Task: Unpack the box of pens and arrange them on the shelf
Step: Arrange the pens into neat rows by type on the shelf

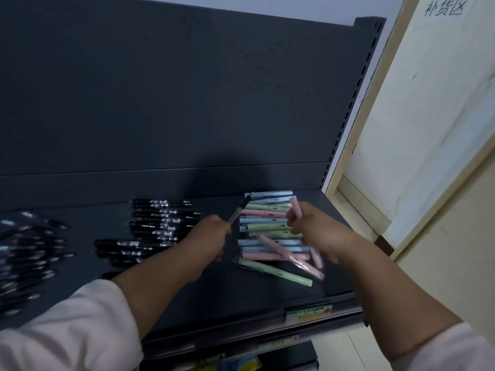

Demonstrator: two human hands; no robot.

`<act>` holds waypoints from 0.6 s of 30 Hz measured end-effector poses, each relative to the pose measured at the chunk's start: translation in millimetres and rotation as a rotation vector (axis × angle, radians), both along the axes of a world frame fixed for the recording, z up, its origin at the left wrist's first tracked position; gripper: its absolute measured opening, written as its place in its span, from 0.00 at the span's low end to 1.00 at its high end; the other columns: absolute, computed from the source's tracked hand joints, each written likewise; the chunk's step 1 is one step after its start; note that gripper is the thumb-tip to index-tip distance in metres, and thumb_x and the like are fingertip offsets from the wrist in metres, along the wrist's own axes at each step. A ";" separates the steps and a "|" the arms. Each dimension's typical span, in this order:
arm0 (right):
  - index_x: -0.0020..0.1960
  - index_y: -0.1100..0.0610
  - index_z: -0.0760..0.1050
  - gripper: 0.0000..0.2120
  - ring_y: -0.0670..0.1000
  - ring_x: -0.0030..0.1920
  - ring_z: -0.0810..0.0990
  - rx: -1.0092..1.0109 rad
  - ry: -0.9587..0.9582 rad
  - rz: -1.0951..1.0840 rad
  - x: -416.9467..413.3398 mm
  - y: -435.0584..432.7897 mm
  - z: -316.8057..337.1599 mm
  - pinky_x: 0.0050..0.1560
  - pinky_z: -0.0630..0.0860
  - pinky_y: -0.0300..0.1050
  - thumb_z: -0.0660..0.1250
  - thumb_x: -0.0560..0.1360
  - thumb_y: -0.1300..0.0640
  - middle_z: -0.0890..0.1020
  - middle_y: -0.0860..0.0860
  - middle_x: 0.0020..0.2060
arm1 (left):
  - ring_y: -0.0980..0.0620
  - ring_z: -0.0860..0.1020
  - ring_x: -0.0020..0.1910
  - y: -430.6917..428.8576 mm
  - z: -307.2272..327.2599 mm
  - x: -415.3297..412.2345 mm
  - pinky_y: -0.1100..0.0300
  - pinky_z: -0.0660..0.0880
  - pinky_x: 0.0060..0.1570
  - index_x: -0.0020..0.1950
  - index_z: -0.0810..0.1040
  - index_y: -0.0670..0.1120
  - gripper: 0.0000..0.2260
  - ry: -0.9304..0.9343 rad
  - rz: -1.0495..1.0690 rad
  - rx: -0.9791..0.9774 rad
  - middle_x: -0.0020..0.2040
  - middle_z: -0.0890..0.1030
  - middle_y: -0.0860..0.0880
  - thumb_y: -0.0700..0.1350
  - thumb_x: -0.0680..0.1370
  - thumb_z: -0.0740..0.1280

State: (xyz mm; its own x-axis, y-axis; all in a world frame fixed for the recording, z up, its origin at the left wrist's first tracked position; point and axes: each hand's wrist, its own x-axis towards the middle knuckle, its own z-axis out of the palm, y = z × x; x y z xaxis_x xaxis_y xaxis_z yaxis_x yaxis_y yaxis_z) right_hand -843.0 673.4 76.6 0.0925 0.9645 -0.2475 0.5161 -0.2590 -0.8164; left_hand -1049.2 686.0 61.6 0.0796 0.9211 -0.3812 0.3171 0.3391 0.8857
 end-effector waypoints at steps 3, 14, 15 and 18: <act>0.47 0.60 0.72 0.06 0.53 0.40 0.79 -0.011 0.591 -0.165 0.3 -0.9 3.6 0.41 0.76 0.45 0.58 0.80 0.67 0.78 0.56 0.40 | 0.50 0.68 0.29 -1.9 -0.3 -0.6 0.59 0.67 0.29 0.44 0.72 0.43 0.06 -0.050 0.012 -0.012 0.31 0.70 0.46 0.39 0.79 0.59; 0.48 0.60 0.75 0.08 0.54 0.52 0.78 0.139 1.389 -0.665 -12.4 11.8 -7.9 0.63 0.73 0.51 0.66 0.77 0.55 0.78 0.55 0.44 | 0.53 0.73 0.35 -2.9 -3.2 -1.2 0.62 0.71 0.34 0.46 0.76 0.45 0.07 -0.070 -0.013 0.028 0.38 0.77 0.47 0.44 0.81 0.61; 0.47 0.60 0.75 0.09 0.53 0.49 0.78 0.153 1.338 -0.676 -11.0 12.0 -9.2 0.61 0.75 0.50 0.66 0.77 0.53 0.77 0.54 0.43 | 0.53 0.73 0.36 -2.6 -3.6 -1.8 0.62 0.71 0.35 0.47 0.77 0.45 0.06 -0.059 -0.021 0.047 0.39 0.77 0.47 0.44 0.81 0.61; 0.48 0.59 0.76 0.04 0.51 0.42 0.78 0.208 1.033 -0.830 2.1 15.6 -24.0 0.50 0.76 0.48 0.63 0.77 0.63 0.78 0.53 0.40 | 0.54 0.73 0.36 -1.7 -5.8 -4.6 0.63 0.71 0.34 0.45 0.77 0.47 0.05 -0.026 -0.052 0.123 0.38 0.77 0.48 0.44 0.80 0.64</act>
